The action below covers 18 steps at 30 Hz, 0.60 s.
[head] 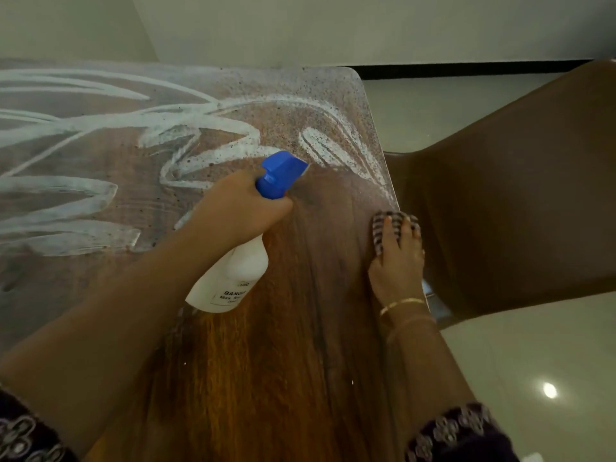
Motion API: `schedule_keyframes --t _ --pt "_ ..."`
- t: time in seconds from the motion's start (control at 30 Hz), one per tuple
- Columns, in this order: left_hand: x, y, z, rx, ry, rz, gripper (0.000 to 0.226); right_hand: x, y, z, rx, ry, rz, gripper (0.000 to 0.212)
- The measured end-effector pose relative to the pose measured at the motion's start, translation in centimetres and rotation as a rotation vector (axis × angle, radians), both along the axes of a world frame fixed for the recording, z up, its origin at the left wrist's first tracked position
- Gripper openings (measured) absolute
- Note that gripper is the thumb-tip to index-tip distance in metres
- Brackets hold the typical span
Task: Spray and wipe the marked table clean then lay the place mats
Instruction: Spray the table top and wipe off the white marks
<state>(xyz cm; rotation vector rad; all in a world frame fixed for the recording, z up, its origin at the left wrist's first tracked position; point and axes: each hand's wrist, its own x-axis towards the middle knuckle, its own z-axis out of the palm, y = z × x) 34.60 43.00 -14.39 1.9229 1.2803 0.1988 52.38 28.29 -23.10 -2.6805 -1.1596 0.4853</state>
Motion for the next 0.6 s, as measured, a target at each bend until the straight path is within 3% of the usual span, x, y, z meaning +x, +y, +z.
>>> schedule_keyframes --t 0.2,0.4,0.6 --pt "1.5 1.6 0.3 0.048 0.037 -0.071 0.023 3.3 9.4 0.2 -0.048 0.073 0.087 0.07" --pt "3.6 4.9 1.7 0.108 0.099 -0.266 0.02 1.1 6.6 0.2 -0.011 -0.013 0.231 0.069" --pt "5.0 8.4 3.0 0.16 0.249 -0.393 0.019 2.0 8.3 0.6 -0.129 0.002 0.268 0.067"
